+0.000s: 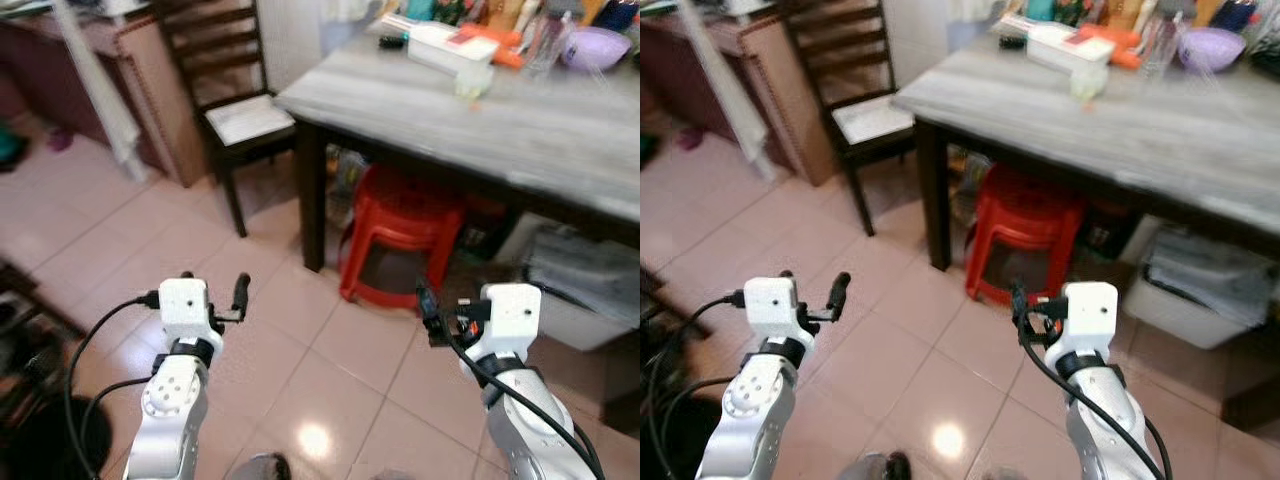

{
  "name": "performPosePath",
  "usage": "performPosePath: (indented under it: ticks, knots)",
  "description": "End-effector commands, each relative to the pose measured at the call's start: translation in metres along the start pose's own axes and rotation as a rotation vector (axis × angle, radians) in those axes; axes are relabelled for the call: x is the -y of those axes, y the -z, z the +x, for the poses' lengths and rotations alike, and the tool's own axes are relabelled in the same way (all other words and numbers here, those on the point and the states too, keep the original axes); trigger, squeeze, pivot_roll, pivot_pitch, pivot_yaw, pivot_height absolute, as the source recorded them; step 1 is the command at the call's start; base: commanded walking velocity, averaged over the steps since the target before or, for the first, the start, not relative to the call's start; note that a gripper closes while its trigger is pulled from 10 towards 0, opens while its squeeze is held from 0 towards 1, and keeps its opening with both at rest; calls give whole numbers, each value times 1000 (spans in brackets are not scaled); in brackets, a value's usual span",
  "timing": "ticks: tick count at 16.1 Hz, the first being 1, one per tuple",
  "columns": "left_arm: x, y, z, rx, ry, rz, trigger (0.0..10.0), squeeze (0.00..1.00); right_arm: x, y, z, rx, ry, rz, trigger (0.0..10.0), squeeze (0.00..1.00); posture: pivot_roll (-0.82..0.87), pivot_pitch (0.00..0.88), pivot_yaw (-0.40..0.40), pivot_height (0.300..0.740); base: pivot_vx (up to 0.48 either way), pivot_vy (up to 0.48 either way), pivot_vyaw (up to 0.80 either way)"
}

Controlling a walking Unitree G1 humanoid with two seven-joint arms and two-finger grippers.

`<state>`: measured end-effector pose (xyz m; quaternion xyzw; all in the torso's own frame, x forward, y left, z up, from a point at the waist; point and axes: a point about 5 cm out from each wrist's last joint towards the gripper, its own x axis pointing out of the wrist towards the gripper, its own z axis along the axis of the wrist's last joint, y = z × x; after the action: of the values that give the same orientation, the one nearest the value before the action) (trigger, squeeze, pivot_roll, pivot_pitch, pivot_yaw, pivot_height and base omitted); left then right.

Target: Setting the table

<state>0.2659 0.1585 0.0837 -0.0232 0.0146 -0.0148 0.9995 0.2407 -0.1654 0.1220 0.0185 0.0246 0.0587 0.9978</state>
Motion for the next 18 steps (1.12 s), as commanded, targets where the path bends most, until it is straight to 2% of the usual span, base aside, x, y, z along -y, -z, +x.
performPosePath:
  ticks: [1, 4, 6, 8, 18]
  knots:
    - [1, -1, 0, 6, 9, 8, 10000, 0, 5, -1, -3, 1, 25, 2, 10000, 0, -85, 132, 44, 740, 0, 0, 0]
    - [4, -12, 0, 53, 84, -56, 10000, 0, 6, -5, -4, 14, 35, 1, 10000, 0, -81, 123, 45, 740, 0, 0, 0]
    - [11, -19, 4, 70, 108, -47, 10000, 0, 7, -9, -3, 33, 51, -11, 10000, 0, -81, 121, 47, 740, 0, 0, 0]
    - [14, -21, 4, 74, 131, -70, 10000, 0, 7, -14, -2, 51, 56, -25, 10000, 0, -86, 122, 49, 740, 0, -129, 0]
    - [13, -23, 4, 71, 147, -95, 10000, 0, 9, -18, -5, 58, 69, -17, 10000, 0, -99, 130, 56, 740, 0, -356, -756]
